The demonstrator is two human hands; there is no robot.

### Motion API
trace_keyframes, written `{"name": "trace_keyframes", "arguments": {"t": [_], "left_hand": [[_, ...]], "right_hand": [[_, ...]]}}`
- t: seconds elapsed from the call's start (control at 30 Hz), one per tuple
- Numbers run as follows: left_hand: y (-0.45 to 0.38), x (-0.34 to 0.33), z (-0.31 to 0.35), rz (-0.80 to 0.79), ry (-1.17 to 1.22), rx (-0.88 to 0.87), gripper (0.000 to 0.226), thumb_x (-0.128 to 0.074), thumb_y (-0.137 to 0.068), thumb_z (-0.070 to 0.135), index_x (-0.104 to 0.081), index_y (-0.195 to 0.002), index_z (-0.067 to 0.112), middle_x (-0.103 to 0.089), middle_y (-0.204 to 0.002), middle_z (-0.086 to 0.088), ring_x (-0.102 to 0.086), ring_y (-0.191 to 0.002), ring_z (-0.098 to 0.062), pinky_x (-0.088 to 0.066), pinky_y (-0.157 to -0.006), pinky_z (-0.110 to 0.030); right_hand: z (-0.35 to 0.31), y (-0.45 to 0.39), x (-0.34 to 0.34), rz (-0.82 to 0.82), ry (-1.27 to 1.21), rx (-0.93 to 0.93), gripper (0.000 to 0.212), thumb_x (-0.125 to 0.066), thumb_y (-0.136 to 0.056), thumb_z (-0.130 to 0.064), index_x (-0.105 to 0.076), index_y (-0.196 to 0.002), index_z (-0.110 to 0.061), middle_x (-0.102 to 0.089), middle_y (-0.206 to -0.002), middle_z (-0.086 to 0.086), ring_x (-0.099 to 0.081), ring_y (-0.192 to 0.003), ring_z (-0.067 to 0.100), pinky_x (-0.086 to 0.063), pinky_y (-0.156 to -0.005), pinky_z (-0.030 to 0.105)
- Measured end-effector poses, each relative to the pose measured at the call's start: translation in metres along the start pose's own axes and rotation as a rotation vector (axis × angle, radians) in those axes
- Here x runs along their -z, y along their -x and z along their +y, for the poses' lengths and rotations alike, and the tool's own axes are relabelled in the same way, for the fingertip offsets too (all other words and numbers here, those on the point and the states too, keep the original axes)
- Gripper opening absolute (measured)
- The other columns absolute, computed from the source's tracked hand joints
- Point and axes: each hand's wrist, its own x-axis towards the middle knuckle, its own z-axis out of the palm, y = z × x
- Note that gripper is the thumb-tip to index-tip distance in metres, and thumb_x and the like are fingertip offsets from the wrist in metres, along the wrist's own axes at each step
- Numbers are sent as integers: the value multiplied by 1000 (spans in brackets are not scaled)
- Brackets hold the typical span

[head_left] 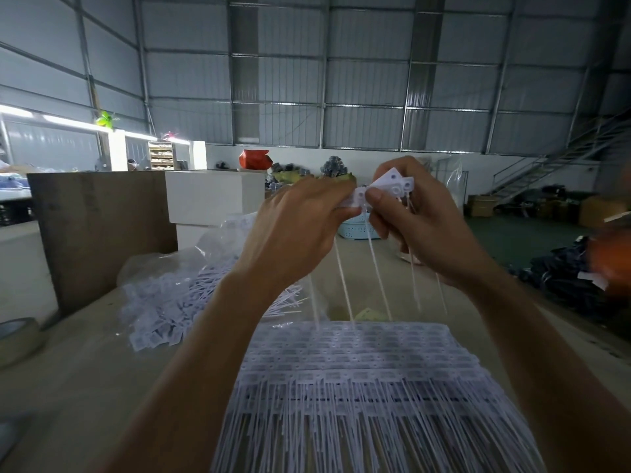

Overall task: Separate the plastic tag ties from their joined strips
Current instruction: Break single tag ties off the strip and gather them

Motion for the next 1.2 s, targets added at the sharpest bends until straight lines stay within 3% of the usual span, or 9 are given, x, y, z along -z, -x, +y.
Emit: {"name": "trace_keyframes", "arguments": {"t": [0.13, 0.33, 0.4, 0.57, 0.67, 0.8, 0.87, 1.0, 1.2], "left_hand": [[1, 0, 2, 5, -62, -61, 23, -49, -102, 24, -63, -114, 10, -68, -102, -8, -61, -90, -27, -48, -78, -39], [1, 1, 1, -33, -57, -81, 24, -48, -101, 16, -63, -118, 8, -68, -107, -11, -63, -91, -29, -52, -80, -45], [0, -1, -2, -54, 26, -55, 25, -43, -100, 16, -65, -112, 11, -67, -98, -7, -62, -84, -25, -55, -75, -42], [-3, 0, -9, -141, 310, 56, 24, -47, -104, 18, -64, -89, 24, -63, -75, 2, -61, -68, -17, -53, -68, -39], [-2, -1, -8, -112, 299, 40, 24, -48, -103, 16, -62, -83, 18, -63, -71, 0, -59, -64, -15, -49, -63, -38], [-3, -3, -10, -122, 355, 117, 28, -49, -104, 19, -69, -89, 6, -65, -71, -2, -61, -62, -17, -52, -64, -41], [-2, -2, -11, -136, 396, 148, 27, -50, -103, 18, -71, -91, 6, -66, -71, -3, -61, -62, -14, -53, -65, -36], [-2, 1, -10, -252, 361, 144, 25, -47, -104, 21, -65, -87, 26, -64, -71, 3, -59, -63, -8, -49, -64, -18], [-4, 1, -10, -294, 293, 135, 29, -45, -105, 18, -70, -93, 11, -66, -73, -3, -63, -66, -18, -51, -67, -27]], "right_hand": [[1, -1, 0, -15, 38, 3, 19, -48, -104, -8, -46, -100, 10, -57, -65, 19, -49, -47, 2, -37, -50, 8], [3, -1, 1, -42, 16, -7, 21, -44, -105, -10, -43, -104, 11, -57, -65, 14, -47, -48, 3, -36, -50, 10], [4, -2, 3, -65, 59, 18, 19, -42, -106, -9, -45, -101, 9, -57, -64, 11, -48, -50, 4, -36, -54, 11], [10, -1, 2, -110, 221, 46, 15, -45, -106, -16, -51, -99, -4, -58, -62, 0, -54, -57, 16, -42, -62, 29], [14, -2, -1, -88, 218, 41, 18, -43, -107, -18, -52, -100, -4, -55, -60, -2, -51, -56, 11, -39, -63, 25], [17, -3, 0, -79, 257, 17, 22, -41, -108, -25, -52, -102, -7, -56, -60, 1, -52, -57, 13, -41, -64, 31], [17, -2, -2, -83, 313, -20, 24, -40, -107, -30, -52, -102, -10, -59, -60, 0, -55, -57, 12, -43, -64, 32], [20, -2, -5, -104, 410, -97, 20, -38, -107, -38, -50, -106, -21, -68, -68, -5, -64, -68, 8, -50, -73, 36], [21, -1, -7, -83, 390, -127, 14, -40, -106, -38, -47, -107, -25, -59, -63, -1, -57, -51, 8, -45, -50, 28]]}}
